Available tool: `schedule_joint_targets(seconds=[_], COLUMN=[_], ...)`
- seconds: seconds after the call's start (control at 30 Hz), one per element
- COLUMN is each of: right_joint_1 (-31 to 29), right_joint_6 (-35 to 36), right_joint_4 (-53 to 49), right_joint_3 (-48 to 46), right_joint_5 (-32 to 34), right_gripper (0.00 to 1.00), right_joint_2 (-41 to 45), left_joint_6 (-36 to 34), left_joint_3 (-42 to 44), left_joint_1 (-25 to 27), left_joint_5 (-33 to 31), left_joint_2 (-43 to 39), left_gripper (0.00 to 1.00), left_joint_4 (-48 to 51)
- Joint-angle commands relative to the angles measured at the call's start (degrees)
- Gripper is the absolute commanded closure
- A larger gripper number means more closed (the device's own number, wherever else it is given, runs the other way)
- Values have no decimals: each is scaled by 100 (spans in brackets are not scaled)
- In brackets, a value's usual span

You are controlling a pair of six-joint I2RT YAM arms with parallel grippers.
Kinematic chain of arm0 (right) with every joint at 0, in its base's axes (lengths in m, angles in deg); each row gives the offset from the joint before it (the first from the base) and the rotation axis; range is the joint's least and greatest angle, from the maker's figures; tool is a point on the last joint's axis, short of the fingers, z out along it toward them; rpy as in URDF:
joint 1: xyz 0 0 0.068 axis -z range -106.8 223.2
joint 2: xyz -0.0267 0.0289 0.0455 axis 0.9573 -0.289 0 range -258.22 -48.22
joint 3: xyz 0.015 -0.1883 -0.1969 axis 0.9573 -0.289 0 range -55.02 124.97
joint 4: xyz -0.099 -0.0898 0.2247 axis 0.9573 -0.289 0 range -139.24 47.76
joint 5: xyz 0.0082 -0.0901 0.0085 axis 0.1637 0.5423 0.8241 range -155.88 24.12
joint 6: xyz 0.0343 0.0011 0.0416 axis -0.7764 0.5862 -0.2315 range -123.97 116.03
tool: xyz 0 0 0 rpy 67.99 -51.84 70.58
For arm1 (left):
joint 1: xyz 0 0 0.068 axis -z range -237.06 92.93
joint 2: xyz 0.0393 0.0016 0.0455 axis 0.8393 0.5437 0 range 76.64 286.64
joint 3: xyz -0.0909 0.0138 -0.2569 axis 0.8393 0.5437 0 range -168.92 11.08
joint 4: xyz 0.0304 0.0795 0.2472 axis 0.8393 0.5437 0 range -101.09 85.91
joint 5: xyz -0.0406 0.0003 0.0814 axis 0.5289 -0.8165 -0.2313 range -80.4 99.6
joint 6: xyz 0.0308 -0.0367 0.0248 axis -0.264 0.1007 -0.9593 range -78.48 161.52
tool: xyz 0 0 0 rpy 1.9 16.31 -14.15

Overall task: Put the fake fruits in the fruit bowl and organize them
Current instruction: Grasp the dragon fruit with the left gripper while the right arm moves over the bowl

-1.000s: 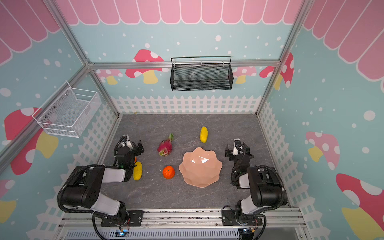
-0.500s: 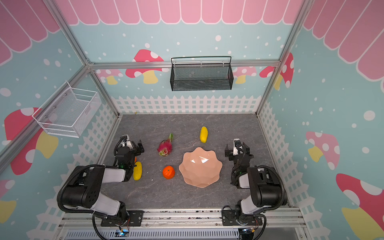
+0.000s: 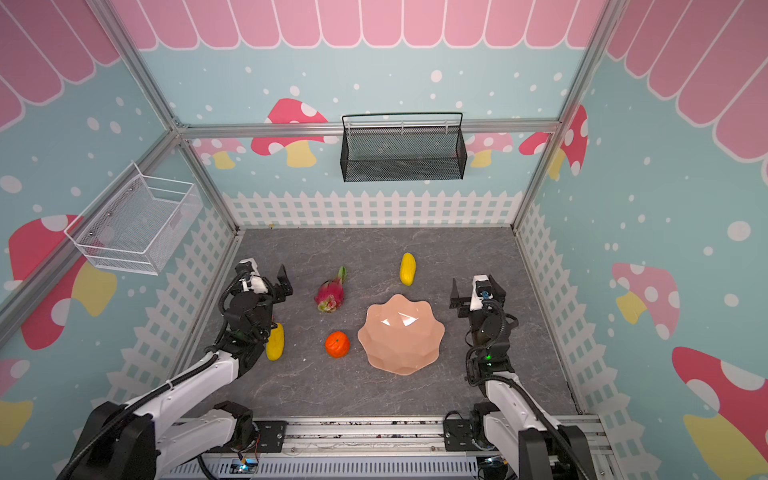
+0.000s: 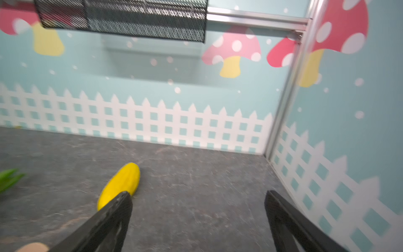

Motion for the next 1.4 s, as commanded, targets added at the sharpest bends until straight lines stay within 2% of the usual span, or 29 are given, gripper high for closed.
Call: schedule_joint_targets(seconds=[0.0, 0.07, 0.13, 0.2, 0.27, 0.37, 0.5, 0.7, 0.87, 1.1, 1.37], right_joint_1=[-837, -1426, -1880, -2215, -2362, -2496, -2774, -2895, -2908, -2903, -2906], right_joint_6=[-350, -440, -382, -329, -290, -175, -31, 18, 41, 109, 121], right_joint_4=[-1511, -1885, -2166, -1912, -1207, -735, -869, -1129, -1250, -1283, -1300], right_joint_3=[487, 766, 894, 674, 231, 3, 124, 208, 211, 230, 292], right_joint_5=[-787, -1088, -1284, -1268, -1579, -1901, -2002, -2026, -2067, -2036, -2040], right_gripper=[2, 2, 2, 2, 2, 2, 2, 2, 2, 2, 2], right_joint_2=[-23, -232, -303, -260, -204, -267, -275, -174, 0, -83, -288], left_joint_6=[509, 704, 895, 1026, 1109, 1197, 1330, 1493, 1557, 1533, 1525], left_joint_3=[-1081, -1836, -2379, -2630, -2844, -3330, -3662, -3808, -3788, -3810, -3799], left_joint_1=[188, 198, 250, 327, 338, 346, 499, 561, 731, 741, 741], left_joint_5=[868, 2031, 2475, 2480, 2434, 2230, 2158, 2481, 2040, 1976, 1720], left_joint_2=[313, 920, 1382, 1719, 2061, 2551, 3021, 3544, 3776, 4206, 4285], left_gripper=[1, 0, 1, 1, 1, 0, 0, 1, 2, 3, 16], left_joint_4=[2592, 3515, 4085, 4228, 4239, 4669, 5028, 5087, 5204, 5151, 5069])
